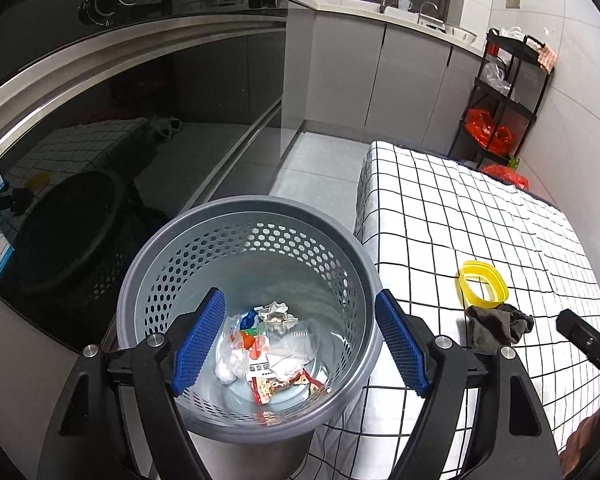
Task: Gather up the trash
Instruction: 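Move both tools back toward the gray cloth and yellow container, then grasp the gray cloth with the right tool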
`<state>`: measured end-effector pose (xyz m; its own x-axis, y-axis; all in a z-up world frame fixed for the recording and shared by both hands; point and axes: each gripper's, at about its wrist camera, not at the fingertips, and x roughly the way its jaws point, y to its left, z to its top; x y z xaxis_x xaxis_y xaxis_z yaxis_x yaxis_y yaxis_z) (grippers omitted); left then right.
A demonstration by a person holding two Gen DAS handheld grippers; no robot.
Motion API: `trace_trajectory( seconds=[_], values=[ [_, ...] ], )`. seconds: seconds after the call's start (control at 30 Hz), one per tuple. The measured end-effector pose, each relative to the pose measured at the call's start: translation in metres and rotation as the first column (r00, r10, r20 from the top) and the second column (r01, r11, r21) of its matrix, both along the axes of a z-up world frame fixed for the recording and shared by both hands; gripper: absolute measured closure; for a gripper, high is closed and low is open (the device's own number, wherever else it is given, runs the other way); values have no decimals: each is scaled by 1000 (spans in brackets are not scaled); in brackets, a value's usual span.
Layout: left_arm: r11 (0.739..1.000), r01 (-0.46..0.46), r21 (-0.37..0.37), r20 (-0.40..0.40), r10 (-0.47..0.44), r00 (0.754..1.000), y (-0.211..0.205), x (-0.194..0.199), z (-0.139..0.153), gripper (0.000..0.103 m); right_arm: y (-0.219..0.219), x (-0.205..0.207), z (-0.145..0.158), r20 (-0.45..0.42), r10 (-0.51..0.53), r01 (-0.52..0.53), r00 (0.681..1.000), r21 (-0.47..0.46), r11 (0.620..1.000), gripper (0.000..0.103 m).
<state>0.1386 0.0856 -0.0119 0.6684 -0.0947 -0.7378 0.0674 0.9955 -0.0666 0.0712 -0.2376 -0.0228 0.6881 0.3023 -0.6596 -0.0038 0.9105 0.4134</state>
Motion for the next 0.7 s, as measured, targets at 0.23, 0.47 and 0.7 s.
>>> trace_trajectory(
  seconds=[0.23, 0.47, 0.7],
  values=[
    [1000, 20, 1, -6, -20, 1000, -11, 0, -3, 27, -27, -10, -14, -23, -63, 62, 998, -18, 998, 35],
    [997, 71, 1, -25, -71, 997, -35, 1, -13, 27, -36, -10, -35, -68, -79, 77, 995, -29, 997, 35],
    [995, 97, 8, -43, -96, 994, -48, -1, -21, 27, -16, 7, -46, -85, -18, 15, 996, -42, 999, 35]
  ],
)
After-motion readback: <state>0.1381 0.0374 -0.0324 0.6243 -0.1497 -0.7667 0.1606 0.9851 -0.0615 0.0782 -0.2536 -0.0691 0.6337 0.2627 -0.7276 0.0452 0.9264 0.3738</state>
